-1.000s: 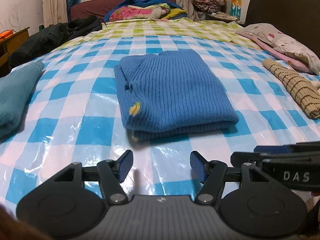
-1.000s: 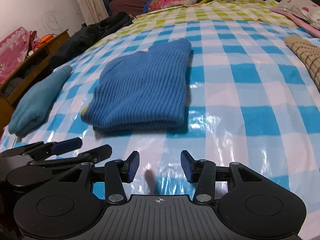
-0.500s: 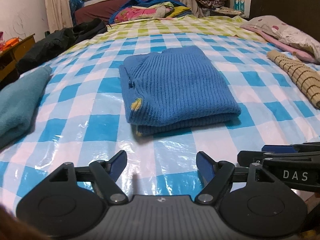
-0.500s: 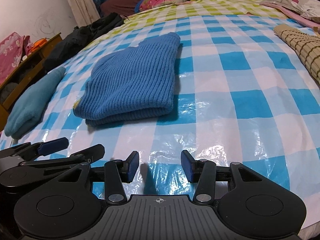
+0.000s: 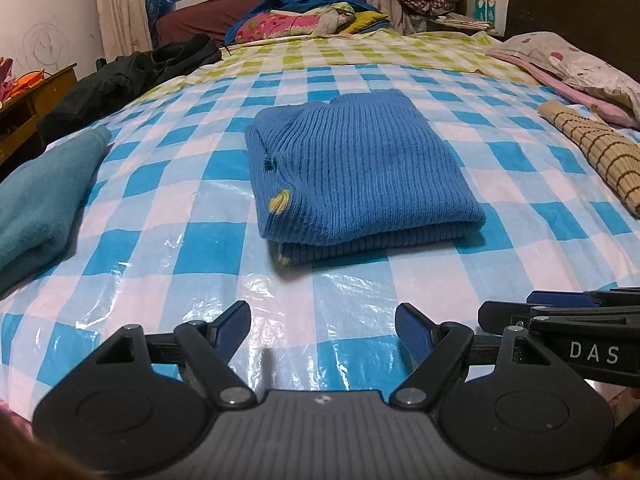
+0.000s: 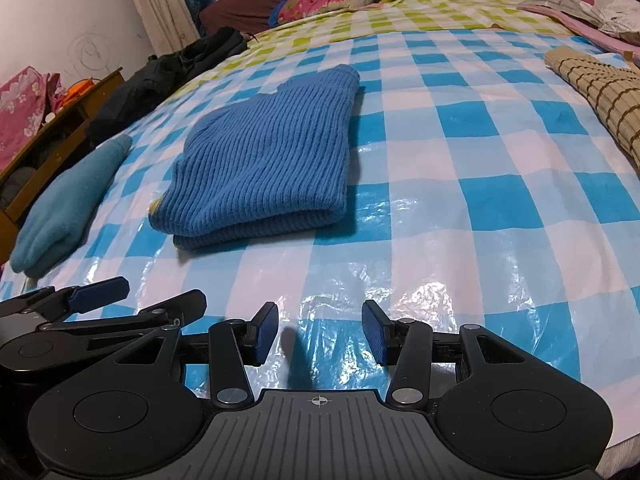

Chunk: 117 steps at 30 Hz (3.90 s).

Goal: Fold small clothes

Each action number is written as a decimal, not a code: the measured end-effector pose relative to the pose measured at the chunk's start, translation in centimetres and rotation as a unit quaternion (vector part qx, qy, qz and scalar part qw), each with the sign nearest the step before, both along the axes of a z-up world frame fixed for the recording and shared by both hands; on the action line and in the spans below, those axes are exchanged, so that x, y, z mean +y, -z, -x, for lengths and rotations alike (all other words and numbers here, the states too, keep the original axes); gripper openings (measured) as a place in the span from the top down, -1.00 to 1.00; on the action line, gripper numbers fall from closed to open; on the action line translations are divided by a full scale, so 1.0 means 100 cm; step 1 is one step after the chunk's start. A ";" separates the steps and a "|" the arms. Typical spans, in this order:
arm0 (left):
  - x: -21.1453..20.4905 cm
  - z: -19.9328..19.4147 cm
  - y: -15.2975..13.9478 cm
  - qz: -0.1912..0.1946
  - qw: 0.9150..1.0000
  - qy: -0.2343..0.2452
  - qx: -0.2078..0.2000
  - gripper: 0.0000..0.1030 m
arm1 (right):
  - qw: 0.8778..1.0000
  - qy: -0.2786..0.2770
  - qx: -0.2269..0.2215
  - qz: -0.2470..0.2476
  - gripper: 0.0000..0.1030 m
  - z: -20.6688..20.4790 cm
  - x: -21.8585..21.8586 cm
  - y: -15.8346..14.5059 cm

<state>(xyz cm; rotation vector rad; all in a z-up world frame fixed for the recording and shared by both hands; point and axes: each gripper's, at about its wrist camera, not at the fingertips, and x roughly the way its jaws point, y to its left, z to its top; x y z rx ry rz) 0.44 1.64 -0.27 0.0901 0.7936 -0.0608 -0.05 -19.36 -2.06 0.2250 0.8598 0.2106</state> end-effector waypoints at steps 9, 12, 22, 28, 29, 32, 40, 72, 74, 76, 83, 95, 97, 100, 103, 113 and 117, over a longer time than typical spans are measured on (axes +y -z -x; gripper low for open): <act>0.001 0.001 0.001 0.004 1.000 -0.004 0.003 -0.63 | 1.000 0.000 -0.001 0.001 0.11 0.001 0.001 0.000; 0.001 0.001 0.001 0.005 1.000 -0.005 0.003 -0.63 | 1.000 0.000 -0.001 0.001 0.11 0.001 0.001 0.000; 0.004 0.002 0.003 0.015 1.000 -0.007 0.008 -0.63 | 1.000 0.002 -0.004 0.005 0.11 0.003 0.003 0.000; 0.004 0.002 0.004 0.013 1.000 -0.008 0.008 -0.63 | 1.000 0.001 -0.005 0.010 0.11 0.003 0.004 0.000; 0.003 0.002 0.003 0.011 1.000 -0.008 0.007 -0.63 | 1.000 0.002 -0.005 0.008 0.11 0.003 0.004 0.000; 0.002 0.003 0.002 0.007 1.000 -0.008 0.004 -0.63 | 1.000 0.002 -0.005 0.008 0.11 0.003 0.004 0.000; 0.002 0.003 0.001 0.008 1.000 -0.008 0.003 -0.63 | 1.000 0.001 -0.004 0.009 0.11 0.003 0.003 0.000; 0.004 0.000 0.002 0.014 1.000 -0.012 0.015 -0.61 | 1.000 0.001 0.001 0.019 0.11 0.002 0.006 0.000; 0.005 0.000 0.003 0.015 1.000 -0.012 0.016 -0.61 | 1.000 0.001 0.002 0.020 0.11 0.002 0.006 0.000; 0.005 0.000 0.002 0.015 1.000 -0.012 0.015 -0.61 | 1.000 0.002 0.003 0.021 0.11 0.002 0.006 0.000; 0.007 0.000 0.004 0.014 1.000 -0.012 0.016 -0.61 | 1.000 0.002 0.004 0.024 0.11 0.001 0.008 -0.001; 0.008 -0.002 0.004 0.015 1.000 -0.014 0.017 -0.61 | 0.999 0.002 0.005 0.035 0.10 0.001 0.011 -0.002; 0.008 -0.002 0.004 0.014 1.000 -0.014 0.016 -0.61 | 0.999 0.002 0.005 0.036 0.11 0.001 0.011 -0.002; 0.008 -0.002 0.004 0.014 1.000 -0.014 0.017 -0.61 | 0.999 0.002 0.005 0.038 0.10 0.002 0.011 -0.002; 0.008 -0.002 0.004 0.014 1.000 -0.015 0.016 -0.61 | 0.999 0.002 0.005 0.038 0.10 0.002 0.012 -0.002; 0.009 -0.001 0.006 0.017 1.000 -0.016 0.019 -0.61 | 0.999 0.002 0.005 0.042 0.10 0.002 0.013 -0.002; 0.010 -0.001 0.006 0.016 1.000 -0.017 0.019 -0.61 | 0.999 0.003 0.006 0.048 0.10 0.002 0.015 -0.002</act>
